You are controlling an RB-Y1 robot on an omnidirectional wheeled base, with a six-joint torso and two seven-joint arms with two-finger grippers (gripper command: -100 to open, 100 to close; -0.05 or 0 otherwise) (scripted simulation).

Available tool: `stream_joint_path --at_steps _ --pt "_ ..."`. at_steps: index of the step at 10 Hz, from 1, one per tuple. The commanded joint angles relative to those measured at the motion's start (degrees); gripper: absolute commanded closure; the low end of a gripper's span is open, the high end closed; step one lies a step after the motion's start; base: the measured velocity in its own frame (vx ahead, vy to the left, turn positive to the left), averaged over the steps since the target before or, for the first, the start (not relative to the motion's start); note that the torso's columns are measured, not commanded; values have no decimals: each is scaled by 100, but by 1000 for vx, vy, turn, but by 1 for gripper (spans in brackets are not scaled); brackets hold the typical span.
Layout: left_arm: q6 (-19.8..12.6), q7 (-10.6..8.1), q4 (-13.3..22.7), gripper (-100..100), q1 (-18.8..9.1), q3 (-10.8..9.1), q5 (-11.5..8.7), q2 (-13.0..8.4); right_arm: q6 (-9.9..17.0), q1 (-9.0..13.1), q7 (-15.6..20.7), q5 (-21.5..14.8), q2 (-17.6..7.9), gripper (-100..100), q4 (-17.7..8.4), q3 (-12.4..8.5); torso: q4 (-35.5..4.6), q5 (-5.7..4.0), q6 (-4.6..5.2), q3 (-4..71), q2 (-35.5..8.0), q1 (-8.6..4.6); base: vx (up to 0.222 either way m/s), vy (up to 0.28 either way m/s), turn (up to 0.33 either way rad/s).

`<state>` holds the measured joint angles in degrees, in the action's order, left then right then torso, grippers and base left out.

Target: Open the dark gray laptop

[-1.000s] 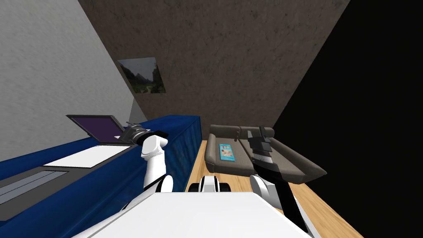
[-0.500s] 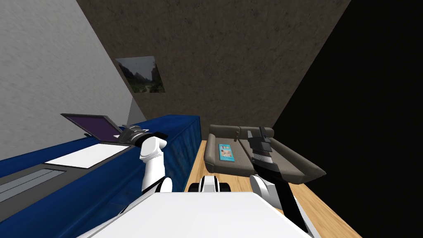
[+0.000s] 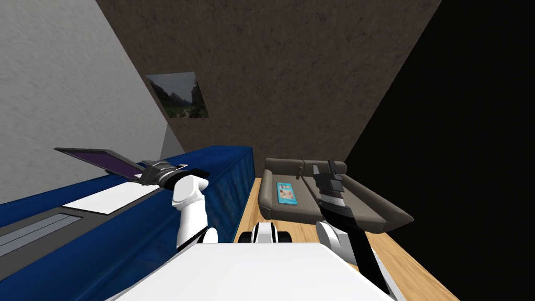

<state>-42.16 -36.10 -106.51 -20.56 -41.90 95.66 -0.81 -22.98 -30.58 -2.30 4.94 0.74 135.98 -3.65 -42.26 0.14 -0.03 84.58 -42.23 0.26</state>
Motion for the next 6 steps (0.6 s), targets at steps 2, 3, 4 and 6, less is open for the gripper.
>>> stream_joint_path --at_steps 2,3,4,6 --pt "-2 -490 -207 100 86 -104 13 99 0 0 0 0 0 0 0 0 -3 -5 -5 -3 -6 -8 14 11 -4" --pt "-3 -669 -301 100 131 -148 24 144 0 0 0 0 0 0 0 0 -4 -6 -2 -4 -9 -10 12 7 -5" --pt "-3 -707 -301 100 131 -148 24 144 0 0 0 0 0 0 0 0 -5 -8 -3 -6 -11 -13 8 4 1" --pt "-5 -1071 -490 100 221 -238 47 234 0 0 0 0 0 0 0 0 -8 -16 -2 -7 -14 -24 12 8 -5"
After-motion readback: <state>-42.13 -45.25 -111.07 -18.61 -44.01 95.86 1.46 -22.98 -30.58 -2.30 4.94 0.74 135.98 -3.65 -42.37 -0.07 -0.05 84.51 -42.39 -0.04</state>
